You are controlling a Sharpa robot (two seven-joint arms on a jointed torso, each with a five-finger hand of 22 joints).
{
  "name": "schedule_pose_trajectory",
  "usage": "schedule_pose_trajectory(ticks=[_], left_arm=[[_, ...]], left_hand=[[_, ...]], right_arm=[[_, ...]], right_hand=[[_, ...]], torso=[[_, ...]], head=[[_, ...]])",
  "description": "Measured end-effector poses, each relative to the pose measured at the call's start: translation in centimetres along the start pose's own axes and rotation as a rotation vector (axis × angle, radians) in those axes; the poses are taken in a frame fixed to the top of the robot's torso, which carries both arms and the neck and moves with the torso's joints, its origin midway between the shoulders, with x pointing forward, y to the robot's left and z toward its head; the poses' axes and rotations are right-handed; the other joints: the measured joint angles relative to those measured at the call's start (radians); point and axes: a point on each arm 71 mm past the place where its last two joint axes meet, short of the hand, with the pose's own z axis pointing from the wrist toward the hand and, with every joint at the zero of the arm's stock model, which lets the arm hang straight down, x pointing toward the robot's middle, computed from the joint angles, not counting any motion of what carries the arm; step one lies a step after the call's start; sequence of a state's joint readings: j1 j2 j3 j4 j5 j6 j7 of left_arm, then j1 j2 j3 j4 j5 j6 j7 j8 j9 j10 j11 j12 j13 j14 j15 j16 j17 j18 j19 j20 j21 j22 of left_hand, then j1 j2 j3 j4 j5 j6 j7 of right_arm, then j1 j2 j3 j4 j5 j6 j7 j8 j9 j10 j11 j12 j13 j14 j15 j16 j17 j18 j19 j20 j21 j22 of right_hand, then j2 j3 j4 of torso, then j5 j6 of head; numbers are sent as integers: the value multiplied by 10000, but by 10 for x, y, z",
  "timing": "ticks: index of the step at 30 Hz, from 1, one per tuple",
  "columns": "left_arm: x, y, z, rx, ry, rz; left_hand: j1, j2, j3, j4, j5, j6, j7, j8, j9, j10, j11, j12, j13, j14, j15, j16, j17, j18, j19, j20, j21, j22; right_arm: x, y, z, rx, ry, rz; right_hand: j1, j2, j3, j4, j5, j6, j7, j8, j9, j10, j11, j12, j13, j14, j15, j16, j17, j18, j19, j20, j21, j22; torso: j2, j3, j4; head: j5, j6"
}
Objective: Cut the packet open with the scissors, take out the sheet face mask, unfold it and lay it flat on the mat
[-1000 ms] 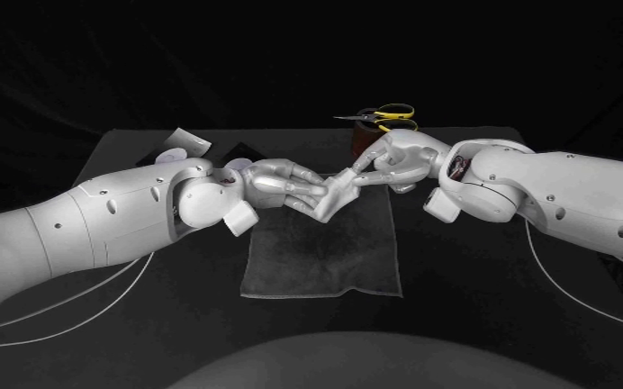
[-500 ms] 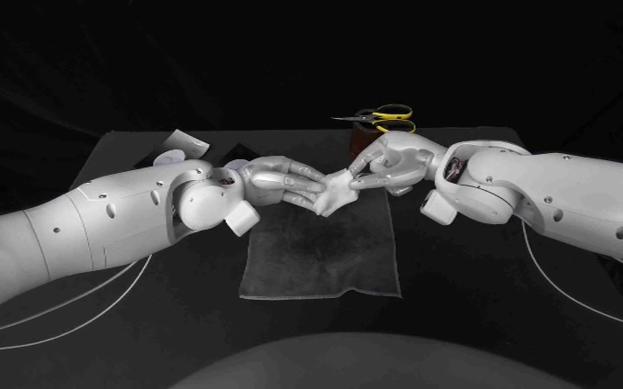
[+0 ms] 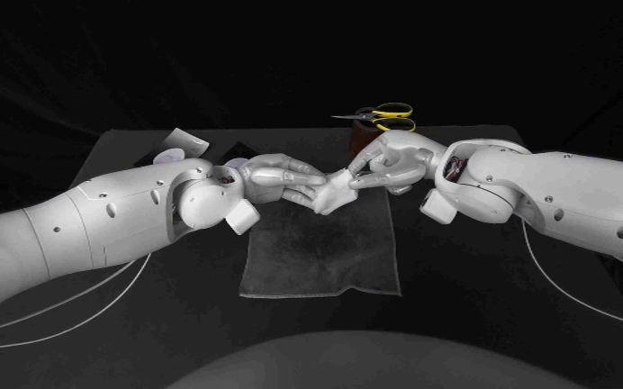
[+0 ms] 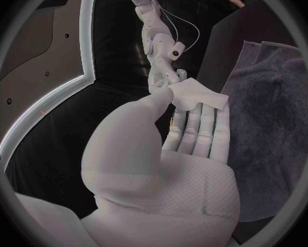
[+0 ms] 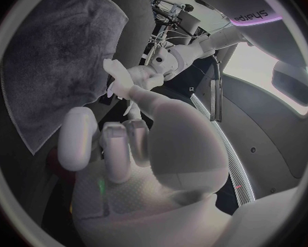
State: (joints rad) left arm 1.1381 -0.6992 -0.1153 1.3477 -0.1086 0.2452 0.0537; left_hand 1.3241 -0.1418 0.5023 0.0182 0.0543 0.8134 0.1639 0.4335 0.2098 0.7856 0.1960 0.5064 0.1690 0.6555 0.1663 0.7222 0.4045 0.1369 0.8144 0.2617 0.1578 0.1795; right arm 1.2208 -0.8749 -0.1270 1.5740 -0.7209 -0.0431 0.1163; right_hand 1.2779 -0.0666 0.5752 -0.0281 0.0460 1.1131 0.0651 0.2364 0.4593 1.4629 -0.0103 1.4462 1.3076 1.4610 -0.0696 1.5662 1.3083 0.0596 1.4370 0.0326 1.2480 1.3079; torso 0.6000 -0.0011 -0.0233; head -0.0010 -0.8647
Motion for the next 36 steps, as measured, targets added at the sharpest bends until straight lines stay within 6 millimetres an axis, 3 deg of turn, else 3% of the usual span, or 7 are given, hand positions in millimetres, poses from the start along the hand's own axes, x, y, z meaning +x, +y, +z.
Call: schedule_pose_trajectory(ticks=[6,11,16,23,25,28,36], left_arm=[[-7,1,-2,-121,-570,161],[-18,3,-7,-327,-1467,231],[-28,6,-13,-564,-2229,224],[-35,9,-21,-877,-2752,163],[-34,9,-22,-943,-2745,148],[-32,10,-22,-997,-2697,138],[-27,9,-15,-975,-2457,309]], left_hand=[[-201,-17,-213,359,0,-468,60,-139,-71,-505,150,78,-58,-273,130,143,-74,76,-13,117,-117,-76],[-1057,37,-962,1688,0,-1220,2,-202,-154,-1157,378,-10,-381,-620,267,-281,-659,201,376,232,-117,-153],[-1380,233,-1797,2716,0,-1439,211,235,-95,-985,211,78,-674,300,74,-845,-1303,342,1191,97,30,-236],[-1099,691,-2266,2729,0,-1543,187,778,-26,-312,-115,245,-952,1797,-275,-1383,-1688,342,2082,-258,166,-391],[-498,1024,-1935,2521,0,-1392,191,915,-12,-70,-197,309,-987,2088,-363,-1489,-1718,341,2248,-321,167,-430],[372,1143,-1213,2160,0,-1294,198,931,-32,-6,-262,228,-1047,2170,-410,-1715,-1794,341,2293,-366,166,-493],[1531,160,342,826,0,-1199,-90,695,-370,-383,-135,-718,-1074,1028,8,-2621,-2139,338,952,-38,-557,-830]], right_arm=[[-1,0,-3,-1,-160,70],[-5,3,-5,-57,-303,106],[-11,7,-5,-122,-454,33],[-19,10,-2,-76,-762,-177],[-20,10,-1,-53,-843,-232],[-20,10,0,-28,-919,-295],[-18,14,3,-110,-993,-379]], right_hand=[[-10,10,-1,0,-3,-15,-16,0,0,0,0,0,5,0,0,1,-1,0,0,0,0,1],[-10,10,-2,0,-15,-16,-17,0,0,0,0,-1,5,0,0,1,-8,0,0,0,47,1],[-10,10,-2,0,-23,-18,-19,0,0,0,0,-2,5,0,0,-6,-10,0,0,0,47,-2],[-9,10,41,-43,-42,4,1,0,0,0,0,-4,1,0,0,-20,-8,-1,0,0,47,-6],[-9,10,41,-44,-44,5,0,0,0,0,0,-4,-2,0,0,-23,-7,-1,0,0,47,-6],[-9,10,41,-44,-29,5,0,0,0,0,0,-4,-3,0,0,12,-6,-1,0,0,47,-5],[-9,10,41,-44,3,5,-1,0,0,0,0,-6,-1,0,0,12,0,-1,0,0,46,0]], torso=[[-1,2,3],[-3,4,3],[-6,3,3],[-6,-5,3],[-6,-11,8],[-6,-12,11],[-7,-14,11]], head=[[-16,30],[-28,50],[-61,63],[-96,71],[-96,71],[-79,71],[3,80]])
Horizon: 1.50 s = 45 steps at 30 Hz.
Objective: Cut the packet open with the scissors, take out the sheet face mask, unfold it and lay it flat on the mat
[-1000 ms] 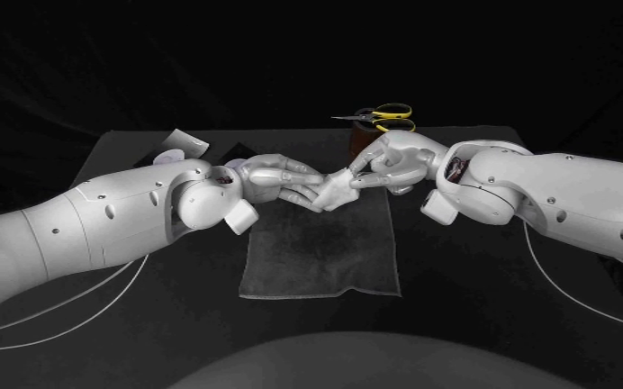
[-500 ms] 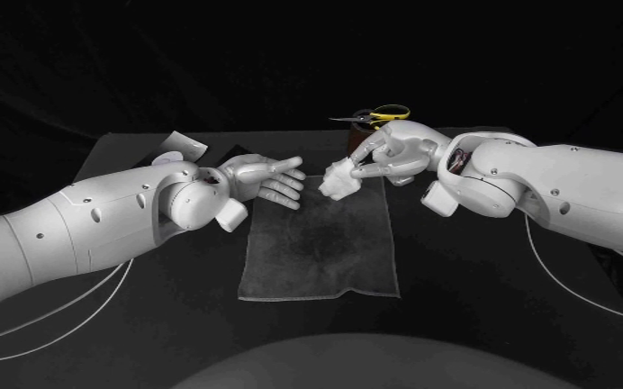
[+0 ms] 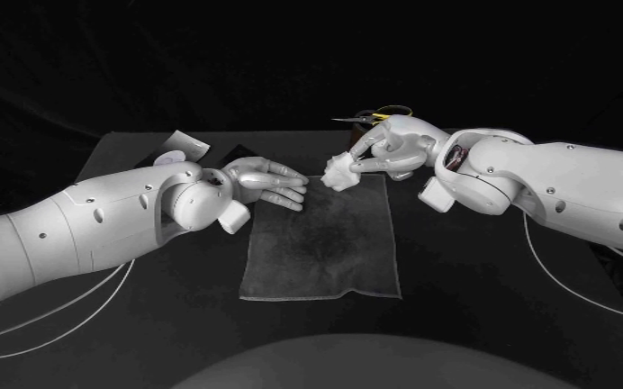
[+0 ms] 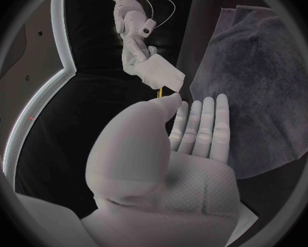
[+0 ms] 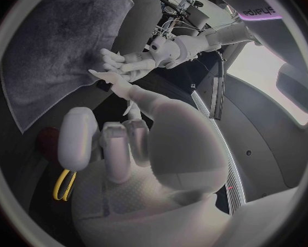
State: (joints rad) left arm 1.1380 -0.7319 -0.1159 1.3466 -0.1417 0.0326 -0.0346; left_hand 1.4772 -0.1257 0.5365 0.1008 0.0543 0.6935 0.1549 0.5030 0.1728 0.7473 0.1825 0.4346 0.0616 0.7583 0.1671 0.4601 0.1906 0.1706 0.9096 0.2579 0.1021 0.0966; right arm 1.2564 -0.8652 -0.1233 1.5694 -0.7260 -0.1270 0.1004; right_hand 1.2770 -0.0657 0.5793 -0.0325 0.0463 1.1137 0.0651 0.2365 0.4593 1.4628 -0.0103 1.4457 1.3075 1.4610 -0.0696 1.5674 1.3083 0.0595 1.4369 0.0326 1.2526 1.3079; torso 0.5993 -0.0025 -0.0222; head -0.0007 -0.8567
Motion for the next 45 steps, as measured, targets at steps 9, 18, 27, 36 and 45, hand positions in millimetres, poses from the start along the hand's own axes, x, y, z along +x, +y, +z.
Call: schedule_pose_trajectory(ticks=[9,18,27,36,45], left_arm=[[9,-6,11,401,317,1002],[18,-10,19,709,666,1726],[23,-12,20,987,1022,1947],[26,-13,18,1251,1469,1830],[22,-14,15,1464,1527,1457]], left_hand=[[-168,-747,-430,-699,0,-483,-285,-449,-215,-867,-719,-425,14,-1149,338,-356,-225,-173,-865,300,-373,-260],[-108,-687,-563,-967,0,-734,-372,-583,-274,-1114,-965,-475,27,-1384,314,-397,-295,-173,-996,290,-373,-273],[-151,-489,-532,-1138,0,-137,-381,-479,-214,-416,-1035,-397,61,-951,150,-257,-286,-174,-1059,280,-372,-272],[-300,-238,194,-1209,0,1120,-388,-426,-200,1096,-765,-660,15,-345,36,-198,-285,-175,-1058,280,-372,-270],[-416,-122,543,-1188,0,1616,-456,-426,-151,1821,-575,-1014,15,-21,-112,-197,-258,-175,-1055,276,-296,-233]], right_arm=[[5,5,1,-152,62,16],[9,9,1,-252,130,41],[10,10,2,-279,147,48],[7,7,3,-228,79,37],[4,4,3,-144,-42,15]], right_hand=[[-1,-1,-2,2,-1,-1,-2,0,0,0,0,-1,6,0,0,-1,0,-1,0,0,-1,1],[-2,-3,-3,2,-5,-16,-18,0,0,0,0,-2,6,0,0,-22,-8,0,0,0,-2,-3],[-3,-4,26,-27,-24,-19,-21,0,0,0,0,-3,-2,0,0,0,-9,0,0,0,-9,-5],[-3,-5,25,-27,-27,-12,-15,0,0,0,0,-3,0,0,0,0,-5,0,0,0,-9,0],[-4,-6,14,-37,-45,2,-3,0,0,0,0,-4,6,0,0,-3,0,0,0,0,-10,1]], torso=[[9,11,-18],[10,17,-22],[8,7,-11],[7,-6,-8],[3,1,-8]], head=[[37,24],[38,32],[17,18],[12,1],[12,-1]])
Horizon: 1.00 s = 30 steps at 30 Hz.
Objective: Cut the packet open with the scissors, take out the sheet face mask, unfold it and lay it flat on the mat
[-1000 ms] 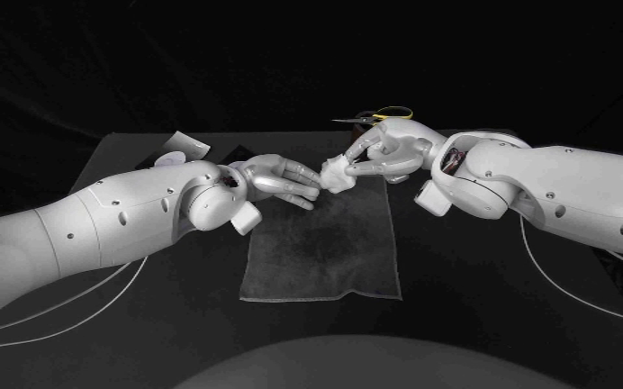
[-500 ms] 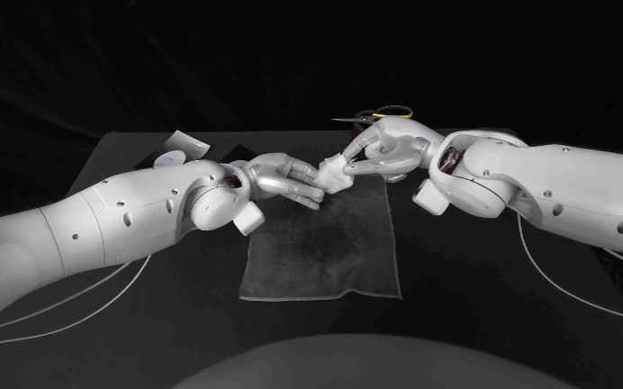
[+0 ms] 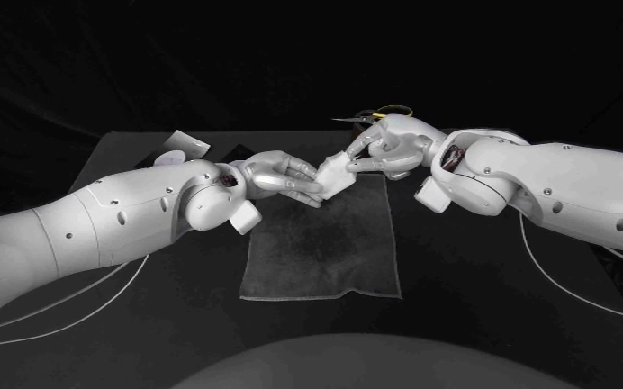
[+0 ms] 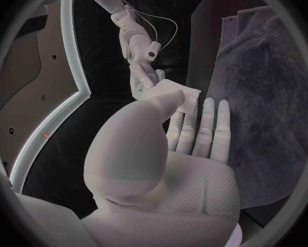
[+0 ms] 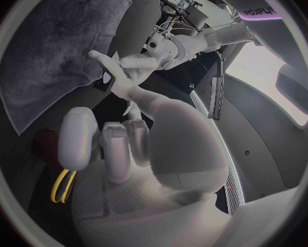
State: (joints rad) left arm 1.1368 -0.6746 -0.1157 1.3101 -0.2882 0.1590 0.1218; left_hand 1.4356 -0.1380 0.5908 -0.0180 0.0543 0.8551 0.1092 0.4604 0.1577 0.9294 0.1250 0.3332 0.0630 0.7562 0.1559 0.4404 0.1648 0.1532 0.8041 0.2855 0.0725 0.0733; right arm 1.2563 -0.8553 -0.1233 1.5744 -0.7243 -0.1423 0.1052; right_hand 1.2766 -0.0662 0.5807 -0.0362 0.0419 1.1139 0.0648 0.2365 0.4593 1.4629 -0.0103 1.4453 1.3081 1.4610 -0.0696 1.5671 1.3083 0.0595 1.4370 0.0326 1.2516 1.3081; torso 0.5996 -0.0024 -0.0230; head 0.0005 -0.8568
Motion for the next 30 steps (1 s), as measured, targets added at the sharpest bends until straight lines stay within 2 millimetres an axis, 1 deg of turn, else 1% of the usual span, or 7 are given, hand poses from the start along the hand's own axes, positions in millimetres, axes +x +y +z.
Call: schedule_pose_trajectory(ticks=[2,5,8,14,19,23,30], left_arm=[[-1,0,-1,28,2,-66],[-1,0,-1,54,14,-153],[-1,0,-2,62,38,-224],[-2,1,-3,46,76,-318],[-2,1,-3,22,141,-357],[-1,1,-2,-14,200,-359],[0,2,-2,-135,290,-305]], left_hand=[[-25,24,17,16,0,-1,-2,0,0,22,22,-65,0,19,19,0,2,0,35,-35,10,5],[-110,110,58,58,0,30,30,-43,0,78,78,-201,-2,72,-2,0,3,-1,78,8,16,17],[-120,119,69,69,0,-36,167,-117,0,17,203,-370,-7,161,-21,0,12,-1,128,-13,48,27],[-119,119,69,69,0,-79,209,-180,0,38,222,-458,-7,205,-20,0,23,7,128,-13,48,26],[-119,119,69,70,0,-79,209,-197,2,89,272,-544,-7,404,-51,-1,73,172,235,-13,109,58],[-119,119,69,70,0,-6,282,-234,44,181,363,-585,-7,720,-112,86,145,173,425,-91,234,113],[-68,170,-44,-43,0,85,297,-274,80,401,362,-729,-6,1091,-201,126,261,171,697,-225,428,230]], right_arm=[[-1,0,0,10,-21,-4],[-1,-1,0,29,-57,-10],[-2,-2,0,39,-85,-15],[-4,-3,-1,69,-147,-27],[-4,-3,-1,83,-179,-32],[-4,-3,-1,70,-183,-32],[-4,-2,0,50,-193,-32]], right_hand=[[0,0,0,0,26,0,0,0,0,0,0,0,0,0,0,-1,0,0,0,0,0,-1],[-1,-1,-1,0,41,0,0,0,0,0,0,-1,1,0,0,-20,0,0,0,0,0,-2],[-1,-1,-1,1,43,-1,-1,0,0,0,0,-2,0,0,0,-33,-1,0,0,0,0,-5],[-1,-2,-2,1,43,-2,-1,0,0,0,0,-19,-2,0,0,3,-6,0,-1,1,-1,-8],[-17,-18,-2,1,43,-5,-2,0,0,0,0,-19,-8,0,0,3,-10,0,-1,1,-1,-6],[-28,-29,-3,2,42,-20,-14,1,0,0,0,-19,-8,0,0,2,-10,0,-1,1,-1,-3],[-45,-42,31,-32,39,-29,-9,2,0,0,0,32,-4,0,0,1,-7,0,-1,1,-7,0]], torso=[[0,3,0],[0,10,-2],[0,11,-6],[-2,16,-7],[-2,16,-8],[-2,16,-7],[0,10,-3]], head=[[0,-3],[0,-12],[0,-14],[-6,-15],[-7,-13],[-12,-12],[-9,-27]])
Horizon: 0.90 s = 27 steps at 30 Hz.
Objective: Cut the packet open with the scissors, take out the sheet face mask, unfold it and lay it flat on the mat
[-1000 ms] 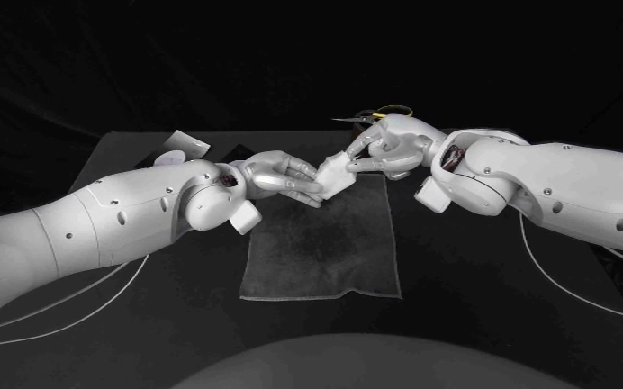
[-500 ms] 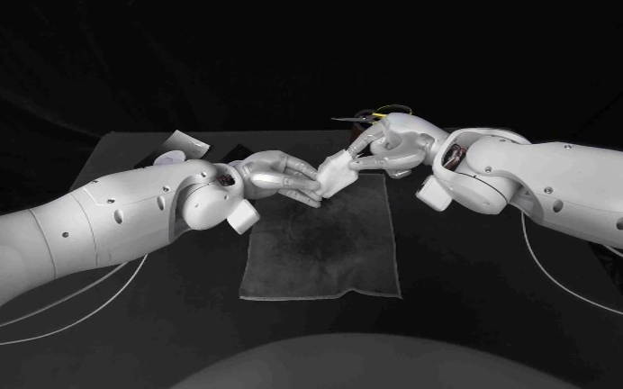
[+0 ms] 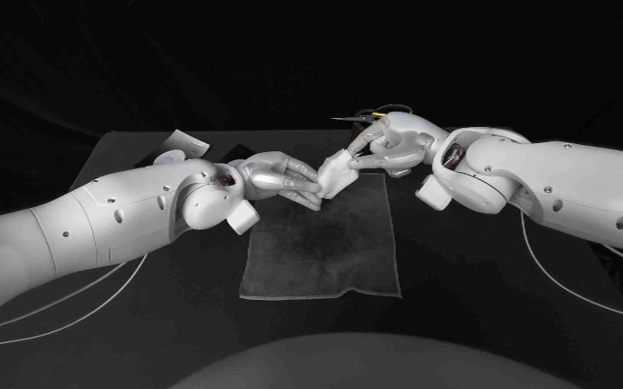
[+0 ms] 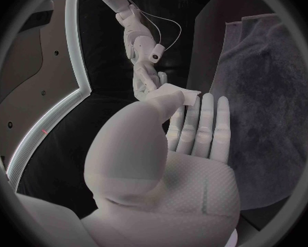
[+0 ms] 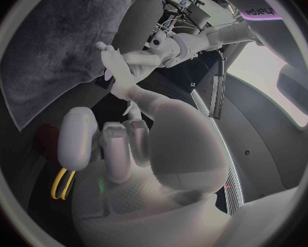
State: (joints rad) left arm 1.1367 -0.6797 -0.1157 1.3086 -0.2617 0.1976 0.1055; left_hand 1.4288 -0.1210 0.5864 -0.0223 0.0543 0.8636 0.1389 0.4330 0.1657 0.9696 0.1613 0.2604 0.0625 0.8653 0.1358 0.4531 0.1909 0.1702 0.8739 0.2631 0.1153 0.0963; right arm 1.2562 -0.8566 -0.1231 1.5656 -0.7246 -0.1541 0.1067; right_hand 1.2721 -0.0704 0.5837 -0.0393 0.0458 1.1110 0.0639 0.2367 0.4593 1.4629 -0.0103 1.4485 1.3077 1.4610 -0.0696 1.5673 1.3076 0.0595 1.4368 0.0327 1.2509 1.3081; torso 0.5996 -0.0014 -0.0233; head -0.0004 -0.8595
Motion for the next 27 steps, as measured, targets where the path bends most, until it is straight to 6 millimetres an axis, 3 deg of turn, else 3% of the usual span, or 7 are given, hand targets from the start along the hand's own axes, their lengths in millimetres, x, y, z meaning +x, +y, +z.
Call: schedule_pose_trajectory(ticks=[7,13,20,27], left_arm=[[1,1,0,-135,39,120],[1,1,1,-224,51,227],[2,2,2,-296,56,335],[3,1,3,-326,35,403]], left_hand=[[42,43,-100,-100,0,96,95,-39,18,209,29,-56,2,273,-83,65,124,-1,132,-132,160,104],[83,83,-318,-203,0,344,273,-77,57,478,-127,-56,25,536,-215,183,277,-3,252,-182,340,236],[36,114,-473,-163,0,352,361,-172,57,566,-147,-106,24,537,-216,183,348,-6,252,-182,340,264],[-365,-207,-722,87,0,204,433,-348,-5,566,-147,-223,24,537,-215,194,463,-9,178,-110,340,263]], right_arm=[[1,1,0,-27,3,7],[2,2,0,-75,41,32],[4,4,0,-117,79,67],[5,5,0,-147,112,103]], right_hand=[[-36,23,0,0,-2,-33,6,70,0,0,0,0,3,0,0,-20,7,-1,-14,14,0,-1],[-33,49,0,0,-21,23,12,70,0,0,0,0,3,0,0,2,7,-1,-14,14,0,-5],[-32,49,-1,0,-36,23,12,65,0,0,0,-1,2,0,0,1,6,-1,-15,15,-1,-8],[-6,73,-3,1,1,22,13,29,0,0,0,-2,-5,0,0,1,1,-1,-15,15,-1,-5]], torso=[[0,1,1],[3,5,-4],[4,7,-4],[4,7,-4]], head=[[4,5],[12,-8],[12,-22],[5,-22]])
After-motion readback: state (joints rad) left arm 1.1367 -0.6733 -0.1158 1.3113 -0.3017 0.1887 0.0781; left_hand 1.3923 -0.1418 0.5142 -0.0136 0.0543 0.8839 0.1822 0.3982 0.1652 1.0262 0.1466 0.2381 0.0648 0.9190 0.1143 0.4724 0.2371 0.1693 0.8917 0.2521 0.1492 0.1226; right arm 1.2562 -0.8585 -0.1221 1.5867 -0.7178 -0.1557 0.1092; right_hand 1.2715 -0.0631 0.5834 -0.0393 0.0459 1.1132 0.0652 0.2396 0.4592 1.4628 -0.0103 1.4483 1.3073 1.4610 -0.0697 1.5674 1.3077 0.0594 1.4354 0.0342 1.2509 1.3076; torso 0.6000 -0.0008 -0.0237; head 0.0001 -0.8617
